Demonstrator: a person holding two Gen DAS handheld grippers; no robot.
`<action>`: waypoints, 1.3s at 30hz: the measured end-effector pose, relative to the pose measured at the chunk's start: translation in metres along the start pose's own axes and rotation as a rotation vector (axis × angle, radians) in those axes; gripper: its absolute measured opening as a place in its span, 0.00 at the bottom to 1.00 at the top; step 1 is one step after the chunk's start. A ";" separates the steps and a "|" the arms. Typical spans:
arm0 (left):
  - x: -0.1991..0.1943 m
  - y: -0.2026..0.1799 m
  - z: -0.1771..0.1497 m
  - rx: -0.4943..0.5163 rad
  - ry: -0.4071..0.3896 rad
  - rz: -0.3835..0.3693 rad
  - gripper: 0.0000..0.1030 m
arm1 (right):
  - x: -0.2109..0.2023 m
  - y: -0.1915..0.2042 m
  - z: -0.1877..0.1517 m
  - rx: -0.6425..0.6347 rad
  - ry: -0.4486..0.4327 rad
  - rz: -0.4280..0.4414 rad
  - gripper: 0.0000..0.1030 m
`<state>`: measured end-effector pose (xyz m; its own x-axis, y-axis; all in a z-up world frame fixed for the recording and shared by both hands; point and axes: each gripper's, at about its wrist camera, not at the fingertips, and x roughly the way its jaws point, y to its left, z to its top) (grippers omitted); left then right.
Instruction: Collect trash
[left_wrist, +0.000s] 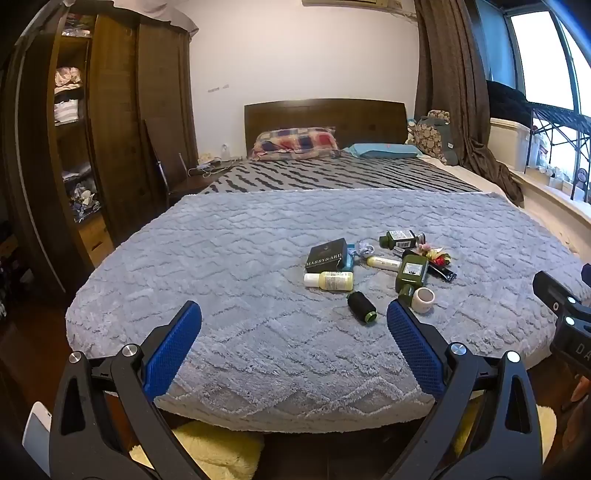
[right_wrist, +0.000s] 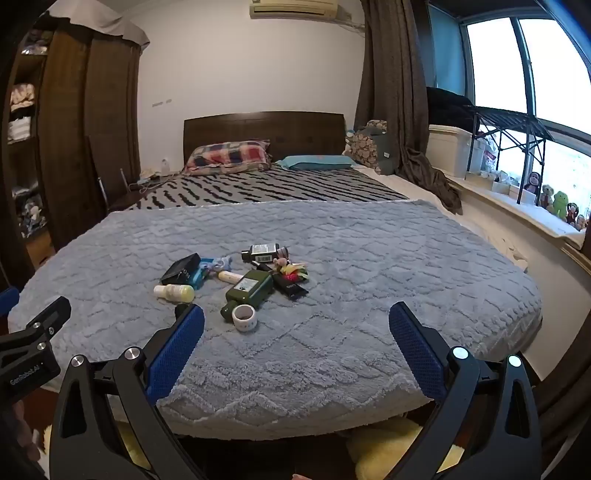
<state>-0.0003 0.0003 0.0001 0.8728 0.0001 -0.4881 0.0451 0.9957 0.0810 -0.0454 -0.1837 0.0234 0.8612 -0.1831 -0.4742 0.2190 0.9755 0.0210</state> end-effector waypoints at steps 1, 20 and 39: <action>0.000 0.000 0.000 -0.002 0.000 0.000 0.92 | 0.000 0.000 0.000 0.000 0.000 -0.001 0.97; -0.015 0.007 0.002 -0.026 -0.038 -0.006 0.92 | -0.009 0.002 0.001 0.004 -0.031 0.010 0.97; -0.017 0.008 0.003 -0.030 -0.042 -0.008 0.92 | -0.014 0.006 0.001 0.013 -0.045 0.024 0.97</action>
<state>-0.0131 0.0077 0.0113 0.8921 -0.0113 -0.4516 0.0385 0.9980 0.0511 -0.0557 -0.1754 0.0309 0.8862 -0.1649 -0.4331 0.2033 0.9781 0.0437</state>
